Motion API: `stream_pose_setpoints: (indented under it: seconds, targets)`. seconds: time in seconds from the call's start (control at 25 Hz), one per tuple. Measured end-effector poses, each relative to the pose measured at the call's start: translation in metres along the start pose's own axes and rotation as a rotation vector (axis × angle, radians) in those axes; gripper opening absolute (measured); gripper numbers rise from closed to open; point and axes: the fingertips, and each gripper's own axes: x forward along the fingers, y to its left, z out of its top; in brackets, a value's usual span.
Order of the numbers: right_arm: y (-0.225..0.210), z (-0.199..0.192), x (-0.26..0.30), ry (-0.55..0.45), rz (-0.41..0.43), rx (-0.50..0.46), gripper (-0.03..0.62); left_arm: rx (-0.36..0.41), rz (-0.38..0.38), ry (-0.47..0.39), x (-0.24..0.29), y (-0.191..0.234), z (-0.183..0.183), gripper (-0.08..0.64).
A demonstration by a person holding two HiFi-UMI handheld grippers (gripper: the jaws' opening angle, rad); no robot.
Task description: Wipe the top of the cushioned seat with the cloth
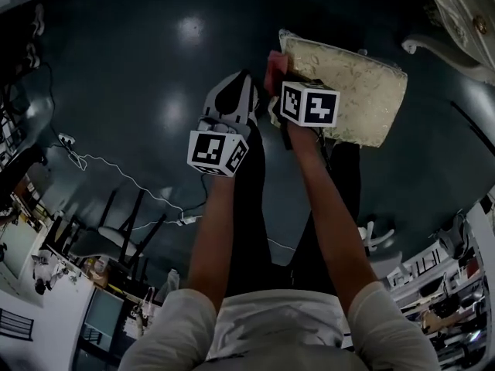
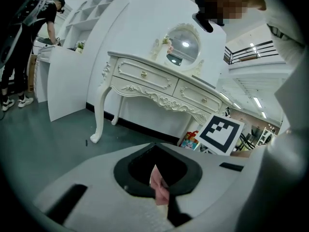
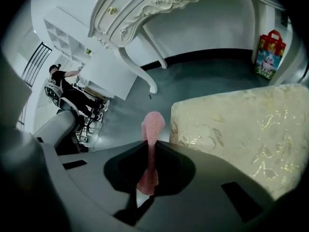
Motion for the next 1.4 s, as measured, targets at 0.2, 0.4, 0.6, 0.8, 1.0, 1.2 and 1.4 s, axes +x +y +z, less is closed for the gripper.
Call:
stream_pose_setpoints:
  seconds: [0.2,0.4,0.6,0.8,1.0,1.2,1.4]
  targets:
    - [-0.011,0.000,0.009,0.013,-0.067,-0.002,0.025,-0.010,0.010,0.002,-0.006,0.009,-0.004,0.012]
    - [-0.025,0.003,-0.009,-0.003,-0.070,-0.010,0.025,-0.025,-0.007,0.002,0.001,-0.010,-0.007,0.012]
    - [-0.036,0.004,-0.027,-0.025,-0.056,0.013,0.025,-0.023,-0.047,0.010,0.016,-0.038,-0.008,0.012]
    - [-0.067,0.005,-0.051,-0.066,-0.062,0.069,0.025,-0.008,-0.091,0.027,0.030,-0.069,-0.013,0.012]
    - [-0.105,0.005,-0.074,-0.104,-0.082,0.123,0.025,0.008,-0.124,0.051,0.045,-0.094,-0.023,0.012]
    - [-0.136,0.004,-0.094,-0.129,-0.106,0.153,0.025,0.000,-0.153,0.063,0.057,-0.119,-0.031,0.012]
    - [-0.174,0.002,-0.120,-0.153,-0.150,0.170,0.025,-0.004,-0.198,0.066,0.073,-0.151,-0.038,0.012]
